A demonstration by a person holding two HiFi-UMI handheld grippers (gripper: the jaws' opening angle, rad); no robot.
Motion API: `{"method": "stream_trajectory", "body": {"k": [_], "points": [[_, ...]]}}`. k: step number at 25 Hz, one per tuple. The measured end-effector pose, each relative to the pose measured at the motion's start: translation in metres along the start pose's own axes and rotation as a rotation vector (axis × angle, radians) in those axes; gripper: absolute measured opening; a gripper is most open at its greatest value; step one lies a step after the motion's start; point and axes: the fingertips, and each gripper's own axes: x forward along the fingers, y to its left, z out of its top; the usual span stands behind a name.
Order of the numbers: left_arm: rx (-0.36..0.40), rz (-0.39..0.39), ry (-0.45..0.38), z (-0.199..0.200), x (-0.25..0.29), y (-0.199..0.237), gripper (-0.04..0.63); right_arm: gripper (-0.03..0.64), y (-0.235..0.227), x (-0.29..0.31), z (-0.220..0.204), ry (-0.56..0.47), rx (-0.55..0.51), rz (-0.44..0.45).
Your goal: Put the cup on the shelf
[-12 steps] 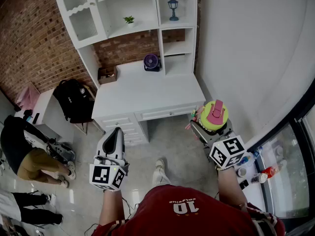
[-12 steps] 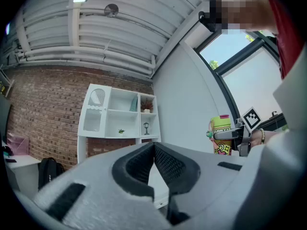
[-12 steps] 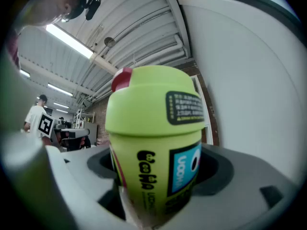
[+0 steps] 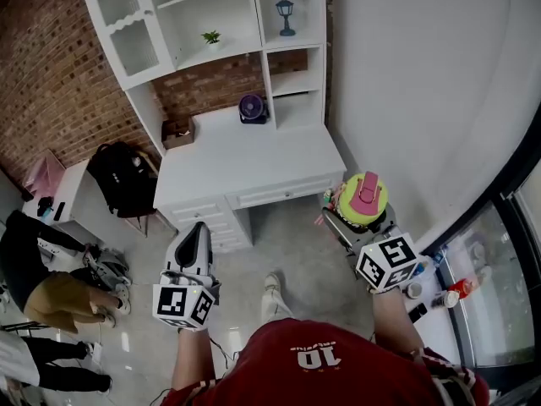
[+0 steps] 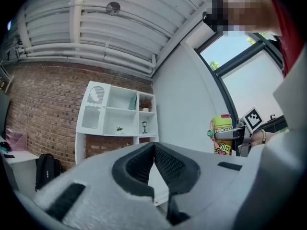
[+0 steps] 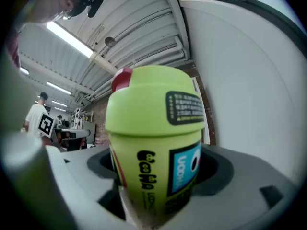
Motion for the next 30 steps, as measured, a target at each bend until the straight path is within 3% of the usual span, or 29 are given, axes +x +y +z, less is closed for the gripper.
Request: {"method": "stream_trajectory", "body": {"k": [18, 30], "points": [[0.013, -0.02, -0.002, -0.004, -0.003, -0.017, -0.002, 0.413, 0.01, -0.01, 0.004, -0.058, 0.028, 0.079], [0.0, -0.051, 0.003, -0.014, 0.017, -0.02, -0.002, 0.413, -0.005, -0.002, 0.002, -0.05, 0.01, 0.065]]}}
